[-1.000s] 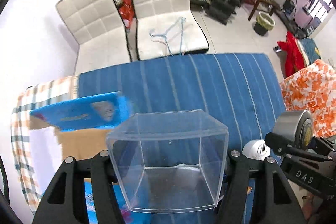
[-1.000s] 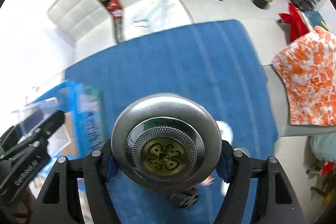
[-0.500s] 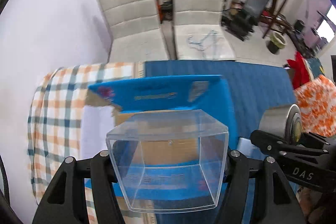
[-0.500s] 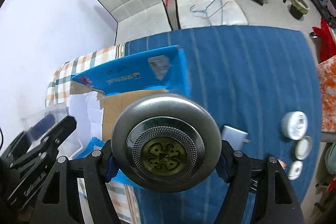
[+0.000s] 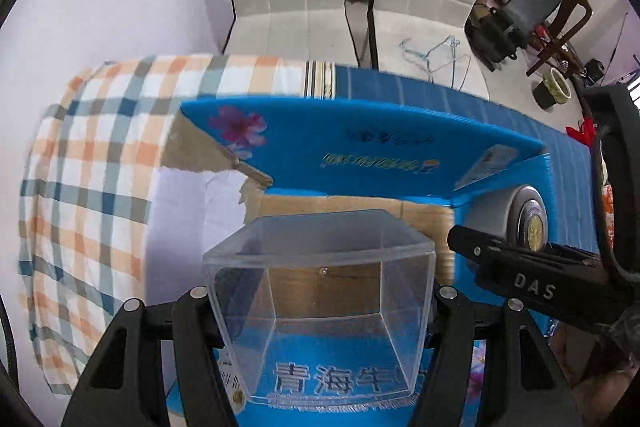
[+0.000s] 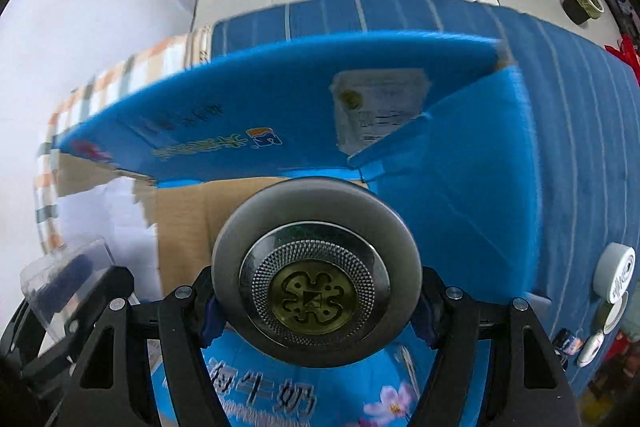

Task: Organize rigid objects
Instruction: 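Carry the cube box and silver tin into the blue box with both tools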

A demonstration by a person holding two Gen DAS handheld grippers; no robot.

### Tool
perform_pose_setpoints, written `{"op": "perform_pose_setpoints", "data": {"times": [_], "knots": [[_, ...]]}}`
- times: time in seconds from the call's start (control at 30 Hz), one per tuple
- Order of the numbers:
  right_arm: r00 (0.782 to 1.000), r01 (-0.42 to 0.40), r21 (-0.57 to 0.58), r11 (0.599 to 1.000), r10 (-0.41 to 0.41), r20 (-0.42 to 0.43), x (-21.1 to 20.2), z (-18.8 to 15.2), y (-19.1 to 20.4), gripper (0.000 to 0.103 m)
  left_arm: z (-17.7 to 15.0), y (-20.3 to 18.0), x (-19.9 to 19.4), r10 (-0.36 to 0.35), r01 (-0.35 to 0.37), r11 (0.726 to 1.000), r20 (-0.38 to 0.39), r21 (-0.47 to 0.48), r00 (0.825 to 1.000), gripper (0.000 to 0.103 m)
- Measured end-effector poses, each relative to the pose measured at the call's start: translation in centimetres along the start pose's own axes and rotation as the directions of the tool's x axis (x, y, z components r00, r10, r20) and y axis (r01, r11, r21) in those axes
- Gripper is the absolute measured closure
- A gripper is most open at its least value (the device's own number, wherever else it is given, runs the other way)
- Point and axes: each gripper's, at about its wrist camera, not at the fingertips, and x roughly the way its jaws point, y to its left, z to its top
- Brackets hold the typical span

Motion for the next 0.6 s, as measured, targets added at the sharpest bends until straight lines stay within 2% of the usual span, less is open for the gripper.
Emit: {"op": "perform_pose_setpoints", "data": {"times": [0.27,0.37,0.4,0.47,0.53,0.6], "knots": [[0.996,0.056,-0.001,0.998,-0.055,-0.067,5.1,2.1,1.8,0.029,0.0,1.3,4.6,-0.001,0.001,1.0,-0.078,0.006,0.997,0.041],[0.994,0.038,0.005,0.999,-0.038,-0.103,6.1,2.5,2.2,0.027,-0.1,1.5,5.7,-0.008,0.008,1.0,-0.101,0.007,0.995,0.041],[0.994,0.033,0.011,0.999,-0.031,-0.101,6.1,2.5,2.3,0.024,-0.1,1.5,6.1,-0.018,0.018,1.0,-0.114,0.004,0.993,0.041],[0.997,0.024,0.011,1.0,-0.023,-0.077,5.3,2.7,2.5,0.009,-0.1,1.6,6.4,-0.03,0.03,1.0,-0.124,-0.002,0.992,0.041],[0.998,0.012,0.016,1.0,-0.011,-0.066,4.3,2.9,2.7,0.006,0.0,1.4,6.8,-0.037,0.038,0.999,-0.134,0.003,0.99,0.041],[0.998,0.035,0.013,0.999,-0.034,-0.053,3.3,3.2,2.8,0.006,0.0,1.2,7.0,-0.055,0.057,0.998,-0.142,0.008,0.988,0.041]]}}
